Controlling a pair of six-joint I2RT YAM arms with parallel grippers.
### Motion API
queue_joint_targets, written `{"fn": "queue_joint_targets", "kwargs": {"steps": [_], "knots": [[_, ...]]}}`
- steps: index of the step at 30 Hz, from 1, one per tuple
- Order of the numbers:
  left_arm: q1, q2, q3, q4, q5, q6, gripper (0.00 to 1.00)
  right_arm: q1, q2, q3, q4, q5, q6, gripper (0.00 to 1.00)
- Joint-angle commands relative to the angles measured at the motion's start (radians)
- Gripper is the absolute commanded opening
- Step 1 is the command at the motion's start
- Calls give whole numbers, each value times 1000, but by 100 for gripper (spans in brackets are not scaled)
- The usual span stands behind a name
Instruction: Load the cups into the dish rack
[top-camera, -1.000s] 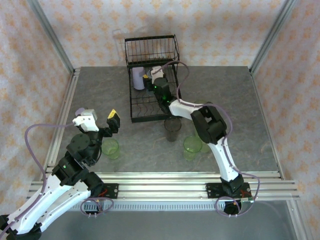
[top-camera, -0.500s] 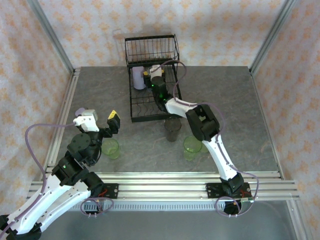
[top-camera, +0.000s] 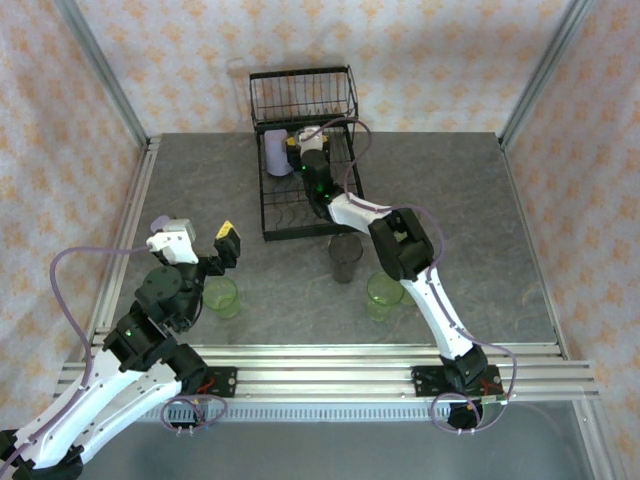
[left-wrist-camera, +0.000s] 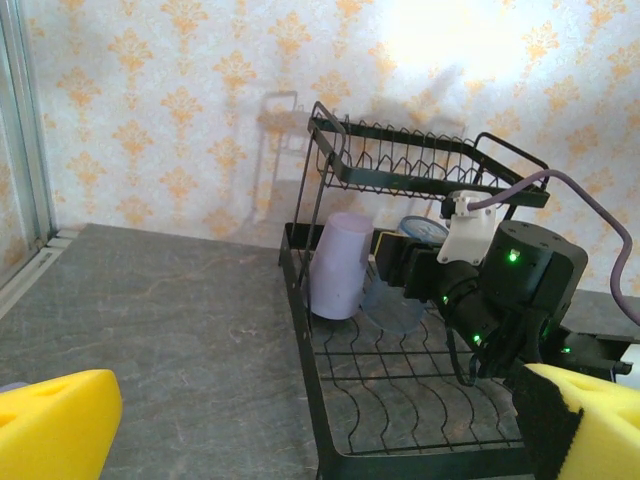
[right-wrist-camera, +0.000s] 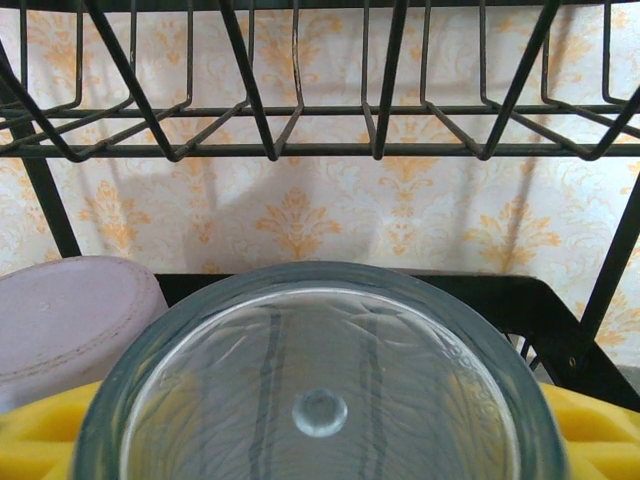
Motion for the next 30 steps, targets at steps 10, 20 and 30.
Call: {"fn": "queue_joint_targets", "kwargs": {"steps": [10, 20, 30], "knots": [[-4, 24, 36, 4, 0, -6, 99, -26, -6, 22, -9, 19, 6, 88], [-3, 36, 36, 19, 4, -2, 99, -21, -164, -158, 35, -62, 10, 99], [-4, 35, 35, 21, 5, -2, 99, -15, -387, -465, 70, -145, 50, 99]]}}
